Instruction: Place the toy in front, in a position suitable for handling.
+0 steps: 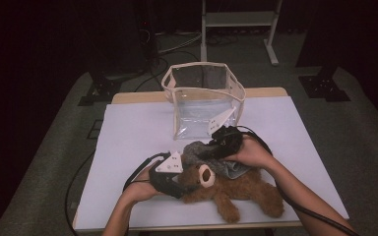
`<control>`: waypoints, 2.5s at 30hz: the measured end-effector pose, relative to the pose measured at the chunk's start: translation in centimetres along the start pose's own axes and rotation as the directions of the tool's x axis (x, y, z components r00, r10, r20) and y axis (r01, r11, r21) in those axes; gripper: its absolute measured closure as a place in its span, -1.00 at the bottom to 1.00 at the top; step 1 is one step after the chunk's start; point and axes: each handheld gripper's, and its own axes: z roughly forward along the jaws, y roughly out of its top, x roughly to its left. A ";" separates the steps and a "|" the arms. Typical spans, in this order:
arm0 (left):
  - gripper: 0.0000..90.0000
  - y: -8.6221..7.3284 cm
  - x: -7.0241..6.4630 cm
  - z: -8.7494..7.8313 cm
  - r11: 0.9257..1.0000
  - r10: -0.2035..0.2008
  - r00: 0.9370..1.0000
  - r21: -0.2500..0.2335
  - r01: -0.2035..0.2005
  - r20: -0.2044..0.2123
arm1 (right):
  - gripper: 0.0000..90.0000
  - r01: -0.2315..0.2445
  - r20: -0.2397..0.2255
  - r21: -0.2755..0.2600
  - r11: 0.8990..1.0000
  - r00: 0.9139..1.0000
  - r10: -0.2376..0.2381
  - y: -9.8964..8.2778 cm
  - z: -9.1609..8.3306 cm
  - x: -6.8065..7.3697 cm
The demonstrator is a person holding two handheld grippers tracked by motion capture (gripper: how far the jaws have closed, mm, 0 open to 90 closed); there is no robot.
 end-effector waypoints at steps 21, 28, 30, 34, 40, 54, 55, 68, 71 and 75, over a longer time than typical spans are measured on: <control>-0.21 -0.3 0.4 0.0 0.999 0.023 1.000 0.028 -0.022 -0.019 | 0.63 -0.003 0.000 0.015 1.000 1.000 0.003 -2.2 -2.3 0.7; -0.21 -0.4 0.6 0.0 1.000 0.011 0.999 0.026 -0.010 -0.036 | 0.63 0.028 -0.007 -0.028 0.999 1.000 -0.028 -2.6 -3.6 3.1; -0.21 -0.4 0.8 0.0 1.000 0.002 0.999 0.022 -0.001 -0.045 | 0.63 0.036 -0.011 -0.032 0.999 0.999 -0.036 -3.0 -3.9 3.8; -0.23 -0.3 1.0 0.1 1.000 -0.011 0.997 0.021 0.012 -0.071 | 0.63 0.054 -0.010 -0.024 0.998 0.998 -0.055 -3.8 -3.8 4.9; -0.24 -0.2 1.1 -0.2 1.000 -0.022 0.995 0.010 0.024 -0.093 | 0.64 0.042 0.025 -0.011 0.999 0.999 -0.041 -4.2 -3.0 4.1; -0.13 0.3 1.5 -0.1 1.000 0.018 0.991 0.022 -0.015 -0.135 | 0.64 0.004 0.059 -0.051 0.999 0.998 -0.001 -3.3 -2.8 1.8; -0.13 0.3 1.5 -0.1 1.000 0.018 0.991 0.022 -0.015 -0.135 | 0.64 0.015 0.056 -0.063 0.998 0.998 -0.011 -3.2 -2.9 2.2; -0.18 0.0 2.0 -0.7 0.999 -0.035 0.992 -0.017 0.033 -0.125 | 0.65 0.070 0.078 0.022 0.997 0.994 -0.072 -4.3 -1.7 3.8; -0.18 -0.4 2.0 -0.9 0.999 -0.040 0.993 -0.012 0.039 -0.114 | 0.66 0.052 0.089 0.000 0.999 0.995 -0.052 -4.7 -2.2 3.5; -0.13 -0.8 2.2 -0.7 0.999 -0.046 0.992 -0.006 0.046 -0.114 | 0.66 0.060 0.094 0.003 0.998 0.994 -0.060 -4.4 -2.1 3.6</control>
